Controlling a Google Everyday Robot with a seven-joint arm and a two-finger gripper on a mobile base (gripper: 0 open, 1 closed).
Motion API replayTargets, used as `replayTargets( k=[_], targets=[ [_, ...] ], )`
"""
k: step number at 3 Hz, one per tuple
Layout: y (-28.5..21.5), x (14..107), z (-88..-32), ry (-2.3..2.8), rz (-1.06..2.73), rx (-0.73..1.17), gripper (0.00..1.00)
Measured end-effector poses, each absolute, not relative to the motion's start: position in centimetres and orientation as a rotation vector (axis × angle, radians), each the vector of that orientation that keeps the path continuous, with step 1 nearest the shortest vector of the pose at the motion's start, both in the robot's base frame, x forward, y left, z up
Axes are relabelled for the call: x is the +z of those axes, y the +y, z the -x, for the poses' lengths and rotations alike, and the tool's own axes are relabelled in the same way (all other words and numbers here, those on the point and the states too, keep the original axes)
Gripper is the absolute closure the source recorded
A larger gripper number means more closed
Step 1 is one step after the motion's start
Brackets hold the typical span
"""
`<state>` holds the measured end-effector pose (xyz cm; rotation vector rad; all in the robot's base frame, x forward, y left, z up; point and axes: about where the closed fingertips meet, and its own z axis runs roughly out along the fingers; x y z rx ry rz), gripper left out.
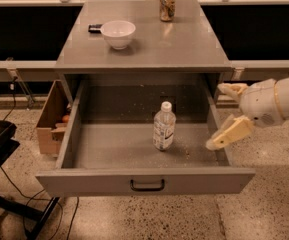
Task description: Pick blue plastic bottle from top drawer and place on counter
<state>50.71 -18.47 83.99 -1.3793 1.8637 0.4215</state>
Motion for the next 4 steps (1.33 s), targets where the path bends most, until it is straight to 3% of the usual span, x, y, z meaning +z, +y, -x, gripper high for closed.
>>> replayTargets(
  k=[2, 4],
  targets=[
    [-12.6, 82.2, -60.6, 1.451, 1.027, 0.564, 0.0],
    [-11.6, 81.2, -61.6, 1.416, 1.008, 0.575, 0.0]
  ],
)
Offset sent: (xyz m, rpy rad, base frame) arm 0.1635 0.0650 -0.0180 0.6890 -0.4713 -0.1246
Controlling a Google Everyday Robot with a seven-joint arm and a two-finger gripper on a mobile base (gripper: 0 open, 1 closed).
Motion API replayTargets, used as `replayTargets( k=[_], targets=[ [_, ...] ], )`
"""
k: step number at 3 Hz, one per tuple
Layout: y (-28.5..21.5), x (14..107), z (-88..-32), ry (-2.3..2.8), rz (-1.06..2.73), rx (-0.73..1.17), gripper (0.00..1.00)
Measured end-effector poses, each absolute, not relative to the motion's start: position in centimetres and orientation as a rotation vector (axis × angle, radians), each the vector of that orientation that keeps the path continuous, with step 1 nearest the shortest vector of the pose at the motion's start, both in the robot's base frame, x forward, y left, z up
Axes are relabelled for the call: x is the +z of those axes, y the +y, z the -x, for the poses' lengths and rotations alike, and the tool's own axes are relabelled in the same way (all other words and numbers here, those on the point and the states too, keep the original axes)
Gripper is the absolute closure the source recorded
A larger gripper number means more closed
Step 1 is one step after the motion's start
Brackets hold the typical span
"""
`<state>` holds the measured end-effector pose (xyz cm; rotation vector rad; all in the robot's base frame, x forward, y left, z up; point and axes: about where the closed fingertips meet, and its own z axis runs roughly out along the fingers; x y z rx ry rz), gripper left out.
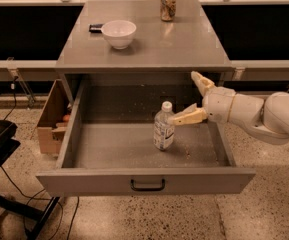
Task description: Pick blue plastic bottle from top drawer and place on counter
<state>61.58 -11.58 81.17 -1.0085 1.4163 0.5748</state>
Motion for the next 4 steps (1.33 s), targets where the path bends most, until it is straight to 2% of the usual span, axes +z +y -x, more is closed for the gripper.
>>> replayTargets(
  k=[4],
  targets=[
    [-10.6, 73.0, -61.8, 1.509, 0.973, 0.773, 0.0]
  ],
)
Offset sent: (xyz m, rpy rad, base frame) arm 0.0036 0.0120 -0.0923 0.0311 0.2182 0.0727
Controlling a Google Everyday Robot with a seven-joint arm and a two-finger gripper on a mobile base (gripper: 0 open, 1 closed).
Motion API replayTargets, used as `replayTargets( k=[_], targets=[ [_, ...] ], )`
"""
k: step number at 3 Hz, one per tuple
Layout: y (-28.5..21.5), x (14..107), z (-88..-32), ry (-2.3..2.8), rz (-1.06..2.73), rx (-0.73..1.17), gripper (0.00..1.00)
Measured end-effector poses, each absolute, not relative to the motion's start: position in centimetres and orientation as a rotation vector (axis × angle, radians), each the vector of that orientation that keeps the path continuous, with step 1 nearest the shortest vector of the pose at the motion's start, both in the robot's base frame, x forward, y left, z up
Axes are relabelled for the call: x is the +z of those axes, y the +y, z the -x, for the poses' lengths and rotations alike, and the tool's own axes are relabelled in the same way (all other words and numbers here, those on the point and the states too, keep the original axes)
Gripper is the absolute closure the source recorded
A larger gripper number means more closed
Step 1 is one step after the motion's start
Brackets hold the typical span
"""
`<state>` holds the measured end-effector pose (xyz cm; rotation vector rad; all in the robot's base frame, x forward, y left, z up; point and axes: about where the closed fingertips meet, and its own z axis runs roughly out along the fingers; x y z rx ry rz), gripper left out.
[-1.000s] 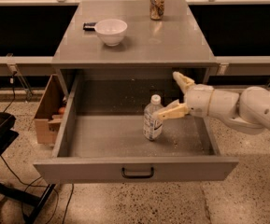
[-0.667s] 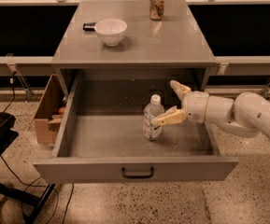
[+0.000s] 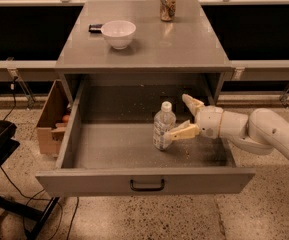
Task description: Pick blue plastic bottle from top drawer and place on counter
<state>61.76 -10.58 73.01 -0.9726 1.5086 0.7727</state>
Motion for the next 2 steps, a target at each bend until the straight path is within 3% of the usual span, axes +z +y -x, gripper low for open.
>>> replayTargets(
  k=[1, 2],
  targets=[
    [-9.7, 71.8, -61.4, 1.489, 0.971, 0.798, 0.0],
    [-9.0, 70.3, -61.5, 1.489, 0.963, 0.809, 0.14]
  ],
)
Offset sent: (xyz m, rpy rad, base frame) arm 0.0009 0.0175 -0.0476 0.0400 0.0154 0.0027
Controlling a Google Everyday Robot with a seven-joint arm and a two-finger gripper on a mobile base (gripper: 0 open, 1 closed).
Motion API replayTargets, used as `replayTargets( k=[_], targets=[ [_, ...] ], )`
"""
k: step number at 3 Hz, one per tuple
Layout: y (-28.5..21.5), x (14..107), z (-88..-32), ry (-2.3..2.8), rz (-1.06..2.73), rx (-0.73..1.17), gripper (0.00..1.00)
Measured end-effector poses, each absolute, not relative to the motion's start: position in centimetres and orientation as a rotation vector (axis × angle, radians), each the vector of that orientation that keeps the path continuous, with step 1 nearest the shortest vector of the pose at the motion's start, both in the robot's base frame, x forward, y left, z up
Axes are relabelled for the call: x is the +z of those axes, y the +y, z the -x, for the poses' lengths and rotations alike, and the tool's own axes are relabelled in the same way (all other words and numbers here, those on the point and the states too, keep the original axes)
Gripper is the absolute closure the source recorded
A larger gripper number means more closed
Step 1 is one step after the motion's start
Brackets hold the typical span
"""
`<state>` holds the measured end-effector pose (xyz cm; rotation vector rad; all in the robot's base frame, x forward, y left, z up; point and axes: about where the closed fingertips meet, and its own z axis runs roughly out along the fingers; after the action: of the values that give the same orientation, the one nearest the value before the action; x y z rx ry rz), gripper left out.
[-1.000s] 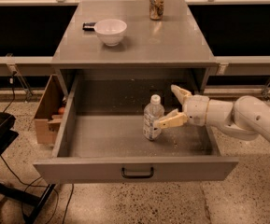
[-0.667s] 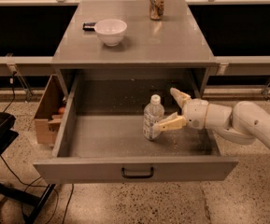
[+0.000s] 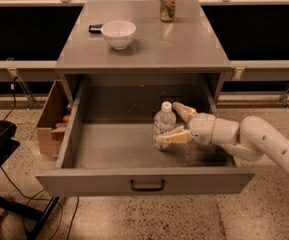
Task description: Pick blue plastic bottle from top drawer and place on counter
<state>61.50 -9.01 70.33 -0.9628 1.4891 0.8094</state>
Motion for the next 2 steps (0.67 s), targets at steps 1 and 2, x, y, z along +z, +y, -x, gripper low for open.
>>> replayTargets(
  k=[1, 2],
  targets=[
    [-8.7, 69.32, -61.73, 1.489, 0.949, 0.809, 0.37],
    [-8.09, 68.99, -61.93, 1.467, 0.923, 0.8, 0.68]
  ],
)
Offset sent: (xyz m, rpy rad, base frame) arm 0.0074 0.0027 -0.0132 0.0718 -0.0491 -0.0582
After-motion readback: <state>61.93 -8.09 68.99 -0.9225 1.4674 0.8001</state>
